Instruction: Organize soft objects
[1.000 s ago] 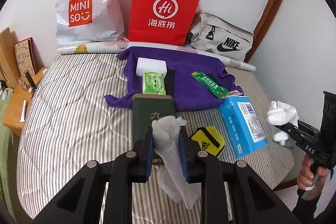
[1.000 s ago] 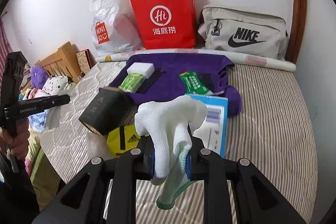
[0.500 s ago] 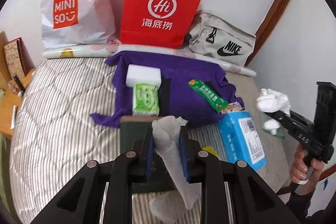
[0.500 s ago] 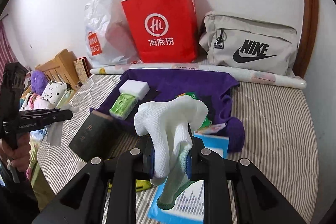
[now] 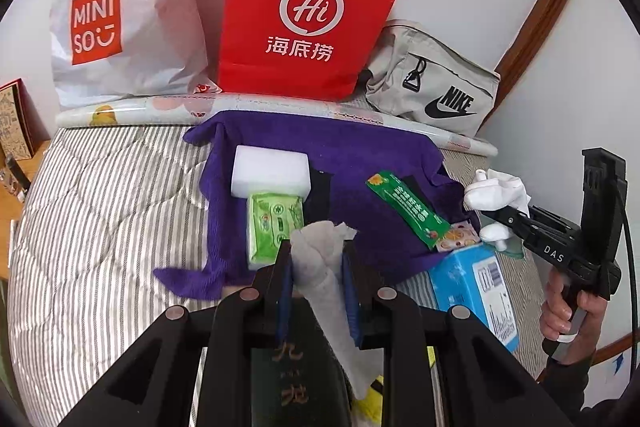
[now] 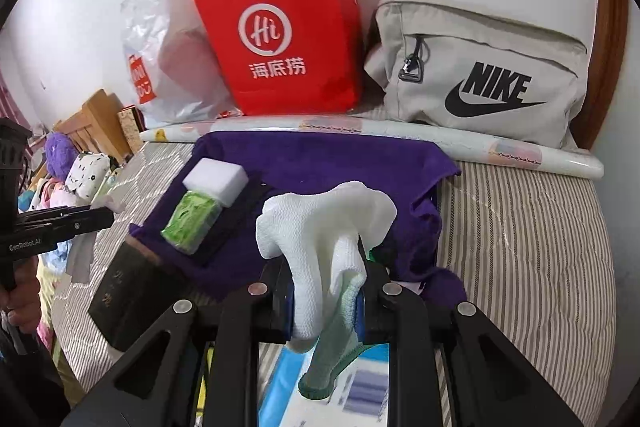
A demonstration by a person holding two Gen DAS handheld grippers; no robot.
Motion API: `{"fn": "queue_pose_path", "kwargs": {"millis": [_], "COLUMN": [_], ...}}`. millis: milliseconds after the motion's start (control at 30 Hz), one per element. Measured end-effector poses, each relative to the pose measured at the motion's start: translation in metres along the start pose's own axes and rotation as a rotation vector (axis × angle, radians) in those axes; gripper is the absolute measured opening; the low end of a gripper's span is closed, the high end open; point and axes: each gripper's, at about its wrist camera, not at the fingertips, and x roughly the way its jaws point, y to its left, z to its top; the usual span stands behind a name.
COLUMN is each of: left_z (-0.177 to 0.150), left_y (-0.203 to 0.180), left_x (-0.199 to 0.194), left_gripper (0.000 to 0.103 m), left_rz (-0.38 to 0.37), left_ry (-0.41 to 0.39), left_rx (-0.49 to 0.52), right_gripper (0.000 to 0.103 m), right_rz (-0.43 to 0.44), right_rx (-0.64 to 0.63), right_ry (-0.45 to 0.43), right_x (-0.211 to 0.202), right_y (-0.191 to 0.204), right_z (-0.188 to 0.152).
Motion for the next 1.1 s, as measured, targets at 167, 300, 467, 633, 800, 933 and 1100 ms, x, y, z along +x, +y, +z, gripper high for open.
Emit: {"fn": "queue_pose_path", "kwargs": {"millis": [167, 300, 467, 633, 800, 933, 1100], "left_z": [0.014, 0.024, 0.030, 0.033, 0.036, 0.041, 0.046], "left_y": [0.001, -0.001, -0.003, -0.004, -0.005, -0.006, -0.008], "left_x": [0.013, 0.023, 0.039, 0.053, 0.066, 0.078, 0.094], "left_gripper": [0.022, 0.022, 0.022, 0.022, 0.022, 0.022, 0.022], "left_rz": [0.003, 0.011, 0.010, 0.007, 0.009, 0.018, 0.025], "left_ry": [-0.008, -0.008, 0.007, 0.027, 0.041, 0.046, 0.070], "left_rx": [-0.004, 0.006, 0.015, 0.021, 0.031, 0.029, 0.034], "right_gripper": [0.022, 0.022, 0.022, 0.022, 0.026, 0.030, 0.063], "right_rz": [-0.005, 0.005, 0.002, -0.028, -0.012, -0.005, -0.010], "right_rx": [0.014, -0.001, -0.055, -0.055, -0.047, -0.050, -0.042], "right_ry": [0.031, 0.047, 0.044, 0.111, 0.166, 0.202, 0.235], "right_x": [0.017, 0.029, 0.044, 0.077, 0.099, 0.110, 0.119], "right_y": [-0.011, -0.012, -0.004, -0.010, -0.015, -0.016, -0.020], "right_z": [0.010, 0.022, 0.036, 0.046, 0.044, 0.042, 0.039]}}
